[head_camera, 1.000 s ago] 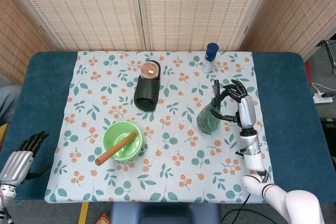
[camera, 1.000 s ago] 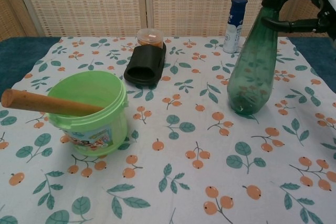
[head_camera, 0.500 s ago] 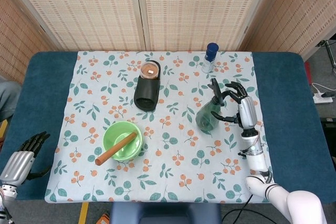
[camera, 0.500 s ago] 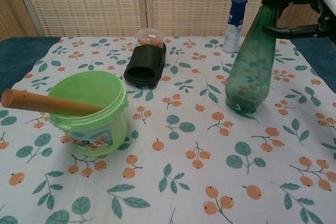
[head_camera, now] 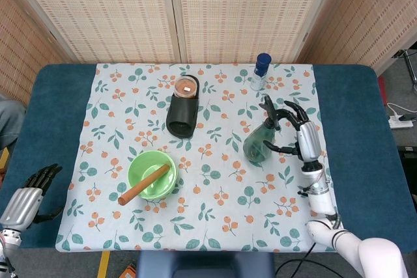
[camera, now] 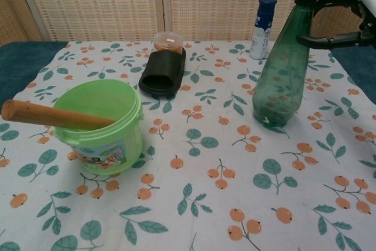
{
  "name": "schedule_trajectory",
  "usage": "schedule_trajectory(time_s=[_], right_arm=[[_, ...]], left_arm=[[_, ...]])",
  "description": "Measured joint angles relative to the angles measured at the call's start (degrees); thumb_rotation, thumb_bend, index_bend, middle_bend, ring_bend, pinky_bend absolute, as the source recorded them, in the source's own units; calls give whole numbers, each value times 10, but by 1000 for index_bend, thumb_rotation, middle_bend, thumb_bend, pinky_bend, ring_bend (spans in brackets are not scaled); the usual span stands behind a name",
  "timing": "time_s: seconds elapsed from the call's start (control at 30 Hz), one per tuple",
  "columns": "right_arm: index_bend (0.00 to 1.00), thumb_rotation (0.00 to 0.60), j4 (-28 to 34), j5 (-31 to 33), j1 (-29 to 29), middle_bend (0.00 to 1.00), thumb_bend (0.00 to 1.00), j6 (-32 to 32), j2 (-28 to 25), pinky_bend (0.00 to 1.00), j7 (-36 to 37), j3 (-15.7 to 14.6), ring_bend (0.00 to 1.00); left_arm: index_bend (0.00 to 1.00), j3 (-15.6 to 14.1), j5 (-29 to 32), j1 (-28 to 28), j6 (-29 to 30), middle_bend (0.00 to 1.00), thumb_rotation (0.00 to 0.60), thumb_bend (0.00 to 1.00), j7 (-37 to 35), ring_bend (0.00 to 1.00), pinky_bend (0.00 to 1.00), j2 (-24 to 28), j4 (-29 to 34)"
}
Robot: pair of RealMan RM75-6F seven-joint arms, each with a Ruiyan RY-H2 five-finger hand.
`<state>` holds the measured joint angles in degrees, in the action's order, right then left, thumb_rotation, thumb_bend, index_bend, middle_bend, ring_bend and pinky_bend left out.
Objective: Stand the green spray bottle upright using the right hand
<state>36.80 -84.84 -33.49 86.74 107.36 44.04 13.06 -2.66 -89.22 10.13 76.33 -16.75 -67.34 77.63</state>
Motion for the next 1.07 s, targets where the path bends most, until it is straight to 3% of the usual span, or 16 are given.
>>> schedule_trajectory(time_s=[0.1,0.33,0.43,0.57,0.67,0.8,0.93,1.07], right_arm=[[94,600,27,4,7,302,0,-21,-19,138,-24,-6,18],[44,600,183,23,34,198,0,-71,-112,101,-166,-25,0],[15,600,275,45,44,126,0,-102,-167,31,-270,-34,0],[0,600,365,96,55,67,0,-121,-232,0,-477,-43,0],[0,600,421,143,62,53,0,-125,-275,0,-640,-46,0],[0,600,452,182,70,49,14,-134,-307,0,-788,-49,0],[0,600,454,206,78,49,18,-150,-325,0,-840,-53,0],[0,600,444,224,87,49,24,-171,-335,0,-797,-57,0]], left_arm=[[43,0,0,0,0,0,600,250,1,0,117,0,0],[43,-1,2,1,-5,0,600,250,10,0,118,1,5],[43,1,7,1,-6,0,600,251,11,0,118,1,4],[43,4,13,1,-6,0,600,251,10,0,118,1,3],[43,7,14,-1,-2,0,600,249,6,0,117,2,4],[43,8,13,-2,2,0,600,250,4,0,118,3,4],[43,9,16,-1,-2,0,600,251,5,0,118,2,3],[43,12,19,2,-6,0,600,250,7,0,118,0,3]])
